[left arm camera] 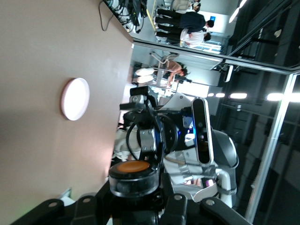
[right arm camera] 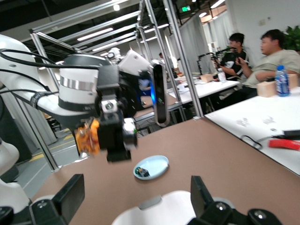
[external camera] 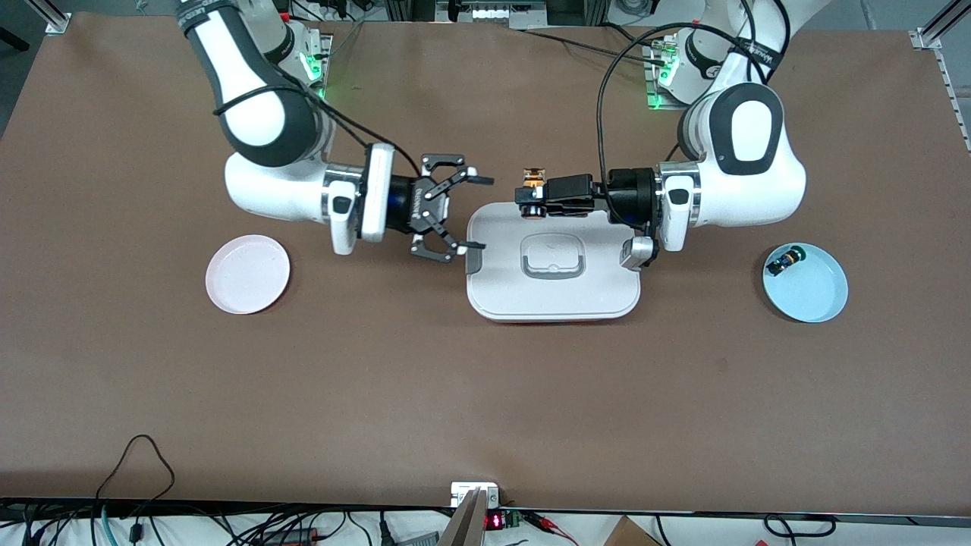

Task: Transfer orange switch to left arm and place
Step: 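Carry the switch to the blue dish with the left gripper while the right gripper retracts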

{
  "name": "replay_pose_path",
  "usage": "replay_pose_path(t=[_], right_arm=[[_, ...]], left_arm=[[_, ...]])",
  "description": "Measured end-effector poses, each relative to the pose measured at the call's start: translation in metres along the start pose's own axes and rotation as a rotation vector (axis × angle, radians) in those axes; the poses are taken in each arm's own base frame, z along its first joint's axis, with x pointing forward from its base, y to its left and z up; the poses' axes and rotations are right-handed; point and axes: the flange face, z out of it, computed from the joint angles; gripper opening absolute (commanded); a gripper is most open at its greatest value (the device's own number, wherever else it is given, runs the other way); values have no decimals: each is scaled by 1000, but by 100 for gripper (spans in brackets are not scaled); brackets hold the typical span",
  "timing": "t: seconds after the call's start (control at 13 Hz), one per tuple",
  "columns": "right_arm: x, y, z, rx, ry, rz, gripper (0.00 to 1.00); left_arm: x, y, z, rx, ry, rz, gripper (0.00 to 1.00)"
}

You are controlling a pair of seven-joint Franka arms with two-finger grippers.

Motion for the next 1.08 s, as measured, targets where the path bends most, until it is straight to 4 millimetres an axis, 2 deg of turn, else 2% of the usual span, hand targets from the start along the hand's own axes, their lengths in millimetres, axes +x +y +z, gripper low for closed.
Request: replay_pose_path(t=[0.15,0.38,0.54,0.69,0.85,1.08], right_arm=[[-6,9,-26,-32,-25,1,100],[-20,21,-64,-72,-87,-6,100],[-23,24,-85,-89,-123,13,100],[-16,19,-91,-95,-166,137,100],[-5,11,-96,-115,-245,306,100],[6,3,-105,-140,-326,514,100]], left_arm=[[5,1,-13,102,-10,44,21],[12,5,-37,374,-60,159,21],[16,3,-60,544,-122,217,20],[22,-6,-85,729,-165,267,19],[30,-24,-112,951,-225,315,17],[35,-38,-135,1179,-377,448,18]])
